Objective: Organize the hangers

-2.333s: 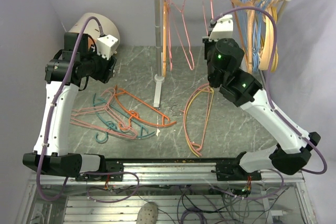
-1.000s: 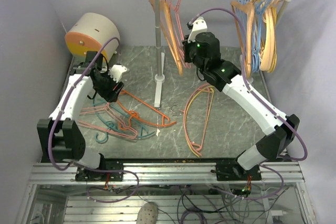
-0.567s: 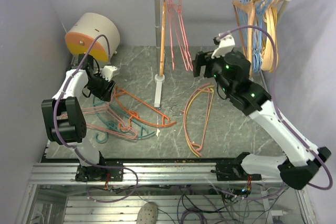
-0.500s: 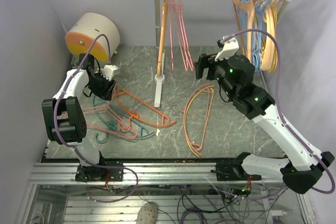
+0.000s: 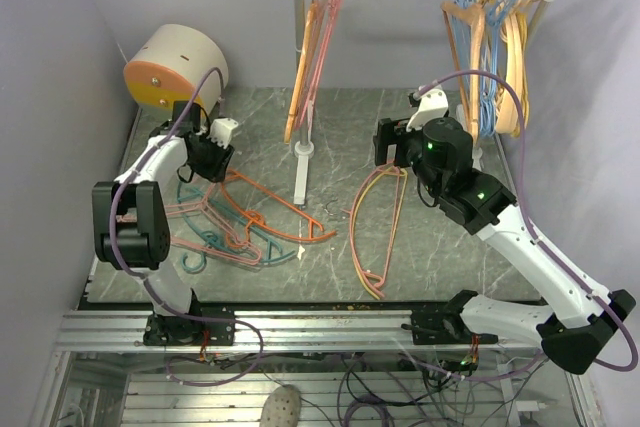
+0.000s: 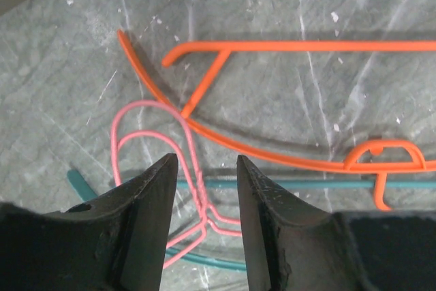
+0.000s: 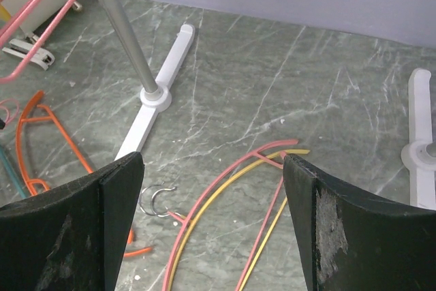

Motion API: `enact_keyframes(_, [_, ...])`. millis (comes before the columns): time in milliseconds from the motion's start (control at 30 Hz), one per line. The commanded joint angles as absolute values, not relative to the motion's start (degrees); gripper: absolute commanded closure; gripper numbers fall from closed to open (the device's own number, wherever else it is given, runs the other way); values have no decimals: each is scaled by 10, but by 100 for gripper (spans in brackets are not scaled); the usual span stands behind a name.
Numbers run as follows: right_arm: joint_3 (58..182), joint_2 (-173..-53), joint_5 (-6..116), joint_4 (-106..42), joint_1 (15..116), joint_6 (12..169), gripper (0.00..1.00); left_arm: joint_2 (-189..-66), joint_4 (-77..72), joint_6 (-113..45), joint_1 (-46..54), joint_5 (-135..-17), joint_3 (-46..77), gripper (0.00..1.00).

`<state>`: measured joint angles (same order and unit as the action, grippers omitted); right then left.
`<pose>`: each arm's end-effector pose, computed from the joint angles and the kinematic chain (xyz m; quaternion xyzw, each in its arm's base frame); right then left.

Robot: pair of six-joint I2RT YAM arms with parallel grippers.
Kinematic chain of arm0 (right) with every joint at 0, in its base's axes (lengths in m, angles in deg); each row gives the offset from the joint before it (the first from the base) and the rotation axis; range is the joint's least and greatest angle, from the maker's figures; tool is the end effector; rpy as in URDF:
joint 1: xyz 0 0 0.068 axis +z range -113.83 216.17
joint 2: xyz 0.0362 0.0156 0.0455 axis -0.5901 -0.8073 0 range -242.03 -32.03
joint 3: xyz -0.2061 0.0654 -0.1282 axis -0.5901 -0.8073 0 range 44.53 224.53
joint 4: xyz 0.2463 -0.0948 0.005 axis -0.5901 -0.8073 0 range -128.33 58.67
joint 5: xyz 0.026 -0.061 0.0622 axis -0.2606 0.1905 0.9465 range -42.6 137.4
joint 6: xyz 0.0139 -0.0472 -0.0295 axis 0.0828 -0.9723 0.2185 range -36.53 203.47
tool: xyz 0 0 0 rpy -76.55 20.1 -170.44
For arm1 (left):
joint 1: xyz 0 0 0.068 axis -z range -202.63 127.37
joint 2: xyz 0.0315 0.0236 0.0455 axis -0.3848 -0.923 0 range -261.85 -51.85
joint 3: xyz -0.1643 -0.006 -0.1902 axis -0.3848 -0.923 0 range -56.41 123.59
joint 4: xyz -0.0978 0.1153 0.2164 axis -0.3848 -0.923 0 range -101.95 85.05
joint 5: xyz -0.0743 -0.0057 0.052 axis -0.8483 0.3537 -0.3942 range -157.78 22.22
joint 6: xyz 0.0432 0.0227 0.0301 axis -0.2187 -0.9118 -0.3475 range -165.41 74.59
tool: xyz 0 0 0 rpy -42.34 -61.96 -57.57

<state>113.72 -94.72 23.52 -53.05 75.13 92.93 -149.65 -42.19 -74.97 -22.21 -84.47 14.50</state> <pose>0.2091 0.1480 0.3868 -0.0765 0.7837 0.0937 0.6092 0.3500 -0.0142 0.1931 0.2808 0.9231 -0.0812 0.2500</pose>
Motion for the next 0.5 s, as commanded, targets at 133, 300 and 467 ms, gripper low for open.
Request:
enact_keyframes(133, [1131,-941,224,-520,750,930,17,-1545,-364,-728,-199,-816,160,50])
enact_keyframes(300, [1128,-944,221,-518,750,929,17,-1563,-362,-726,-199,-823,161,52])
enact_keyframes(467, [1124,-948,224,-513,750,927,17,-1564,-354,-725,-200,-811,157,53])
